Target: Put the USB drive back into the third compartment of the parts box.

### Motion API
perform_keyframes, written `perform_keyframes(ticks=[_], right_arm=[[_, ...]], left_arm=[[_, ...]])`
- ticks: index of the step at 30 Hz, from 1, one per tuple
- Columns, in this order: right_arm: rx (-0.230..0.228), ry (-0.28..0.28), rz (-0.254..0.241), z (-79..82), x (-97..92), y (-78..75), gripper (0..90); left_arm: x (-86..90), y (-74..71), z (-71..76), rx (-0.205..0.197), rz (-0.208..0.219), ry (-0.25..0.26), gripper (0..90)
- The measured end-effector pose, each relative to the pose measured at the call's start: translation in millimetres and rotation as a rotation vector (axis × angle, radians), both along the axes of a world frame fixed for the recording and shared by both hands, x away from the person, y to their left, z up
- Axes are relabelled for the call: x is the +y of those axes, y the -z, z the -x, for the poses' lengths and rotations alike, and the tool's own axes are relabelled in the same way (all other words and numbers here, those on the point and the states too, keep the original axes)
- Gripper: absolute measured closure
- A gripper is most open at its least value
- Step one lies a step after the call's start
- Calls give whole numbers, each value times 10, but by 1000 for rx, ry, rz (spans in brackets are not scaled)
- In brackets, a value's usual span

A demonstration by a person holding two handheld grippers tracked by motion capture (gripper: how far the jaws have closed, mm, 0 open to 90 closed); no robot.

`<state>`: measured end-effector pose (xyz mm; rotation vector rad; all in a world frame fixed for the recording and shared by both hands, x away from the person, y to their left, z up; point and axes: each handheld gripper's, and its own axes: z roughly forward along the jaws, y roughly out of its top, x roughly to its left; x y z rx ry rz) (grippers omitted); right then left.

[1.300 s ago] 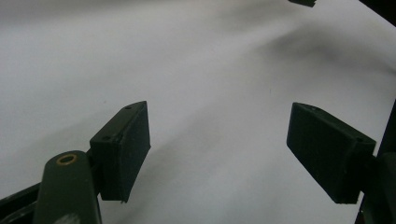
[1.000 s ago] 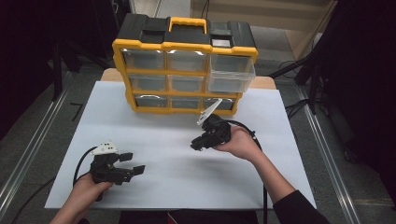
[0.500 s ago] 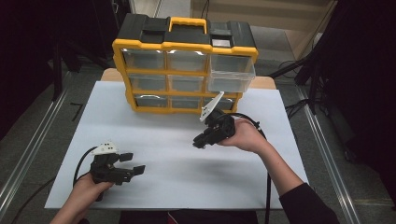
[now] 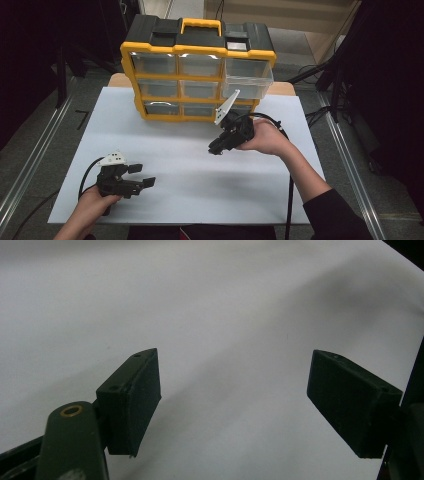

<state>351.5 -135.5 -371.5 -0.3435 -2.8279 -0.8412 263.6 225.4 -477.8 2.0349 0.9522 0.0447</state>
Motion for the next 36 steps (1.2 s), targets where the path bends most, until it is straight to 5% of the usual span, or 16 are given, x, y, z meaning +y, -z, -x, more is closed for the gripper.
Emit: perform_keyframes(ticks=[36], right_arm=[[-39,-43,-16,-63,-126,-698,762]], left_arm=[[-6,6,2,3,-2,-5,229]])
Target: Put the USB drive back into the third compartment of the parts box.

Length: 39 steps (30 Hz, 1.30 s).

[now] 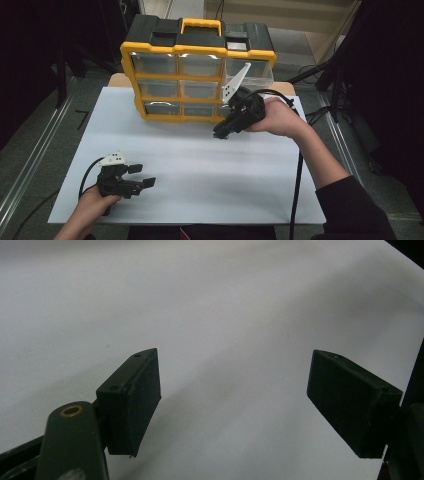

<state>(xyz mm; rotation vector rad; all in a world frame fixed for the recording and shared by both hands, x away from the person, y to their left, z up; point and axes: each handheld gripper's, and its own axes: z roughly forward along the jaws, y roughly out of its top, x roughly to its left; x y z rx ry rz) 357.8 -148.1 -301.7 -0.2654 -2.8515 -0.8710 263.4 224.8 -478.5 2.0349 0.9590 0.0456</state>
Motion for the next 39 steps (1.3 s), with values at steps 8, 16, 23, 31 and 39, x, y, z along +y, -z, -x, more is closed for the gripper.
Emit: perform_keyframes(ticks=[8,16,23,31,39], right_arm=[[-11,-11,-5,-40,-10,-164,762],[-22,-23,-18,-85,-56,-321,762],[-37,-20,-11,-138,-95,-491,762],[-55,6,-24,-191,-199,-698,762],[-54,26,-32,-247,-275,-825,762]], left_arm=[[2,0,0,1,3,2,229],[0,0,0,4,1,3,229],[-1,1,1,3,5,2,229],[0,1,0,3,3,4,229],[-1,1,-1,6,2,6,229]])
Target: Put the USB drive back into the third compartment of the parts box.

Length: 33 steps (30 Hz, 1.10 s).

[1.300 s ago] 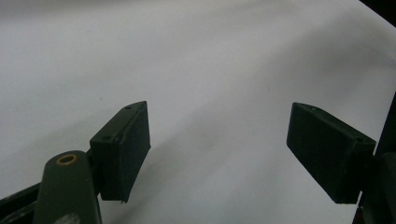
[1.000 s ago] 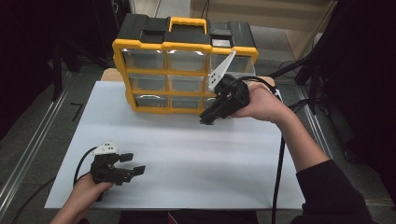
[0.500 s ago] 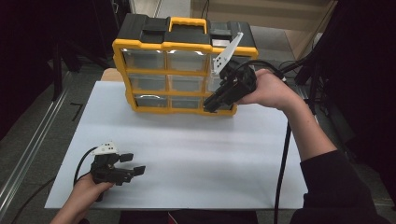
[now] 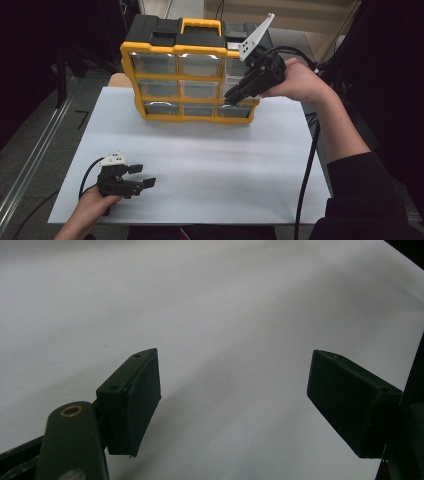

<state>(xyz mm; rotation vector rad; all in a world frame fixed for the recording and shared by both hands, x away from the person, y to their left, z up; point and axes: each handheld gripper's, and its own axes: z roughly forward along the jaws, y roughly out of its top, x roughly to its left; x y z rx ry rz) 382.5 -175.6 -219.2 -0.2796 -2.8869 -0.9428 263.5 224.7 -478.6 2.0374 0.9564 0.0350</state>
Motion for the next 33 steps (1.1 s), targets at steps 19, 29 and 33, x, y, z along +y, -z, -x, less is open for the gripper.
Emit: perform_keyframes(ticks=[19,29,33], right_arm=[[-40,73,3,-219,-82,-376,762],[-59,146,-15,-401,-87,-405,763],[-49,200,6,-504,-112,-389,764]], left_arm=[[2,-3,-3,0,-2,3,229],[5,-3,-2,0,3,4,229],[14,-5,1,-2,5,5,229]])
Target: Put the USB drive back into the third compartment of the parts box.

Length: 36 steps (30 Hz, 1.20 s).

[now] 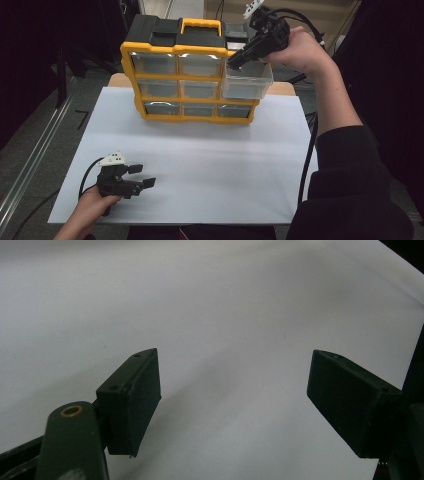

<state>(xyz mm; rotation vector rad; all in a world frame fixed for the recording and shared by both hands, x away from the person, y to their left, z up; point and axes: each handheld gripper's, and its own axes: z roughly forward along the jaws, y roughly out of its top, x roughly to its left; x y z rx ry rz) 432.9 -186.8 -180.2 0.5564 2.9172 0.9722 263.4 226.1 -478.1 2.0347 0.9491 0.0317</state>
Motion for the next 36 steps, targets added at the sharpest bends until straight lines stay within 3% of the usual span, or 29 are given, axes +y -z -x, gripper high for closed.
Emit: perform_keyframes(ticks=[2,4,6,14,16,20,24,27,36], right_arm=[[-1,23,11,-37,-26,20,763],[-2,94,24,-110,-93,61,763],[2,130,24,-147,-131,92,763],[19,153,20,-198,-188,209,758],[24,170,7,-197,-208,233,688],[23,168,11,-180,-219,249,660],[16,157,-21,-140,-227,247,578],[14,120,-37,-53,-185,236,464],[5,71,-68,209,-99,177,342]], left_arm=[[1,0,-1,0,1,-1,229],[-1,0,-2,-2,0,1,229],[-4,0,0,-1,0,3,229],[-5,1,-1,-1,0,2,229],[-8,2,-1,0,1,0,229],[-9,-1,0,1,-1,2,229],[-15,0,2,3,-2,1,229],[-13,2,2,-1,0,2,229],[-14,4,2,1,0,-5,229]])
